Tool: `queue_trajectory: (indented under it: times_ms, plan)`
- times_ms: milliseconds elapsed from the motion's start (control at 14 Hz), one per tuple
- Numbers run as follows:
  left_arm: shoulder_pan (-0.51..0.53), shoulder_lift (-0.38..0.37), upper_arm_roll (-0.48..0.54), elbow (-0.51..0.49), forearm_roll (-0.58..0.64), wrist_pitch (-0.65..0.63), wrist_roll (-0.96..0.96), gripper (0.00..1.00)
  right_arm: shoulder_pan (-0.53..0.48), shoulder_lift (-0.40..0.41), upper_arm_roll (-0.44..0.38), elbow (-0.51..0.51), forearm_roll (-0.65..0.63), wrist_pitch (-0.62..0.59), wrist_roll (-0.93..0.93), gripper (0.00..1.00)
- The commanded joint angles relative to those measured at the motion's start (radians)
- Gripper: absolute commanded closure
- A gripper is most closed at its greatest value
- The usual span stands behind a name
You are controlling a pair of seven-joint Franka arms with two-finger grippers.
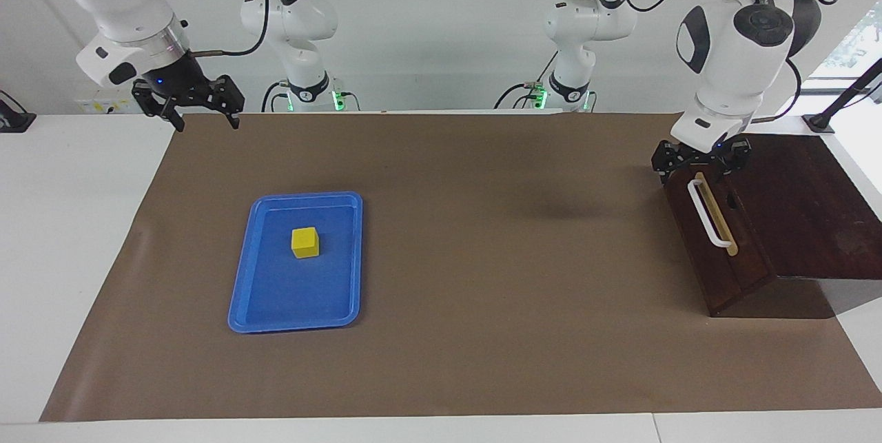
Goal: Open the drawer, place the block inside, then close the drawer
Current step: 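Pull the wooden drawer open by its white handle with the left gripper, then reach the right gripper over the yellow block while the left gripper opens the drawer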
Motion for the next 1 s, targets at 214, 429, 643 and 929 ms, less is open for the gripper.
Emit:
queue_trajectory:
  times_ms: [214, 429, 643, 929]
  plan:
    - [0.049, 0.063, -0.001, -0.077, 0.111, 0.156, 0.012, 0.0, -0.01, -0.034, 0.003, -0.118, 0.076, 0.067, 0.245, 0.0]
    - [0.052, 0.089, -0.001, -0.123, 0.112, 0.258, 0.002, 0.0, -0.009, -0.045, 0.003, -0.216, 0.137, 0.133, 0.414, 0.0]
    - [0.054, 0.106, -0.003, -0.12, 0.112, 0.293, -0.024, 0.0, -0.021, 0.039, 0.002, -0.233, 0.24, 0.18, 0.593, 0.0]
    - [-0.083, 0.106, -0.009, -0.12, 0.111, 0.268, -0.242, 0.0, -0.055, 0.153, 0.0, -0.287, 0.409, 0.33, 0.769, 0.0]
